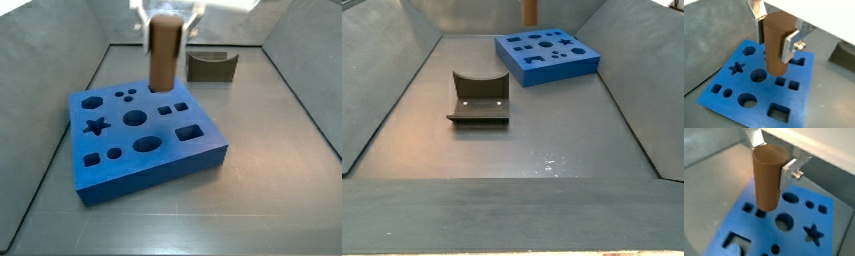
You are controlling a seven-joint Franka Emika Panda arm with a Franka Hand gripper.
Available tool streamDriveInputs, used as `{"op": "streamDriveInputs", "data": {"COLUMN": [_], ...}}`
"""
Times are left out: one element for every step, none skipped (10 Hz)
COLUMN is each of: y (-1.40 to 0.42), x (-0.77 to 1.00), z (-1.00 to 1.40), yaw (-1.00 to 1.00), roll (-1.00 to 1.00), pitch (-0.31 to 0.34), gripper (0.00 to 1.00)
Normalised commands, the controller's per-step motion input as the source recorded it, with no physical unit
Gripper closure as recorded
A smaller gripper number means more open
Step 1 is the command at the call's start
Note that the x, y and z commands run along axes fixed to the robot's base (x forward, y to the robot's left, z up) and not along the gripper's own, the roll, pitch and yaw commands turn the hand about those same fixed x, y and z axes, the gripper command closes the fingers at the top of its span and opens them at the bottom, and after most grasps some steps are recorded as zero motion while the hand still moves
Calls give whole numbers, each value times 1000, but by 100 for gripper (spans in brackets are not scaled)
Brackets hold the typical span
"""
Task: Pick up the round object. Move up. Place the round object on the fixture. Regrasp the round object. Move to above the board. Insert the round object.
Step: Insert the round object.
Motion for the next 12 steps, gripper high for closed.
{"op": "streamDriveInputs", "data": {"y": [-20, -26, 6, 0, 0, 0, 0, -131, 0, 0, -363, -506], "x": [-157, 0, -77, -94, -23, -109, -409, -674, -226, 0, -251, -357], "z": [-226, -211, -494, -449, -11, -89, -194, -114, 0, 0, -97, -80], "yaw": [20, 0, 0, 0, 17, 143, 80, 0, 0, 3, 0, 0], "roll": [20, -31, -666, -711, -49, -6, -63, -77, -14, 0, -237, -214], "pitch": [26, 9, 17, 34, 0, -11, 0, -80, -140, -23, -43, -60], "gripper": [100, 100, 100, 100, 100, 100, 100, 100, 100, 100, 100, 100]}}
